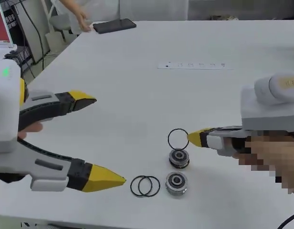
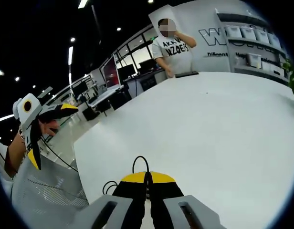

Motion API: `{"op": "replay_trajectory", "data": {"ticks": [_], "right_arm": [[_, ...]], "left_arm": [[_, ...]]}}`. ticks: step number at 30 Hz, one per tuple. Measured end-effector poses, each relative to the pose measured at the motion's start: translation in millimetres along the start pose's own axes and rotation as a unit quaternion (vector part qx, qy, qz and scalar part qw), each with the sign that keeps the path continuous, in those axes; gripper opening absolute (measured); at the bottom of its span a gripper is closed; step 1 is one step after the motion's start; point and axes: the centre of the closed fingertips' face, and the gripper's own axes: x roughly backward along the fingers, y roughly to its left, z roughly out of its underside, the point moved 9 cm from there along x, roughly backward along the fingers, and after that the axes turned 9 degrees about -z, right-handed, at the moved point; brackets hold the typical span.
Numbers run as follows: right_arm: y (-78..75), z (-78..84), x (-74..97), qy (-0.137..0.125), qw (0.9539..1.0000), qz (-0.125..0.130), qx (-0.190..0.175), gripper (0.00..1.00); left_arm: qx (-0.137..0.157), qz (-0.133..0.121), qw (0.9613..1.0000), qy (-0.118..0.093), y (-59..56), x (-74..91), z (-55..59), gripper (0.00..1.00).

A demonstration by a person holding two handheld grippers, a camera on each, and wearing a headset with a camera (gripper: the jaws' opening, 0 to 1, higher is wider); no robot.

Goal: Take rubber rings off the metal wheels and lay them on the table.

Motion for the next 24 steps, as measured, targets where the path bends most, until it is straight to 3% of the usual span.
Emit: {"op": "replay_trajectory", "data": {"ticks": [6, 16, 19, 24], "right_arm": [[5.7, -2.6, 0.1, -0.007, 0.9999, -0.012, -0.005, 0.0], [25.7, -8.3, -7.2, -0.013, 0.9989, -0.045, -0.002, 0.0], [32.0, -7.5, -11.1, -0.008, 0.9984, -0.055, 0.001, 0.0], [43.9, 2.9, -23.2, 0.027, 0.9964, -0.079, 0.018, 0.0]], "left_arm": [[0.026, -0.014, 0.9995, -0.007, 0.5, 3.6, 10.6, 0.99], [0.053, -0.006, 0.9984, 0.02, -11.2, 4.0, 34.9, 0.99], [0.057, -0.008, 0.9981, 0.023, -11.1, 4.2, 38.3, 0.99], [0.065, -0.01, 0.9975, 0.026, -11.9, 3.6, 42.8, 0.99]]}}
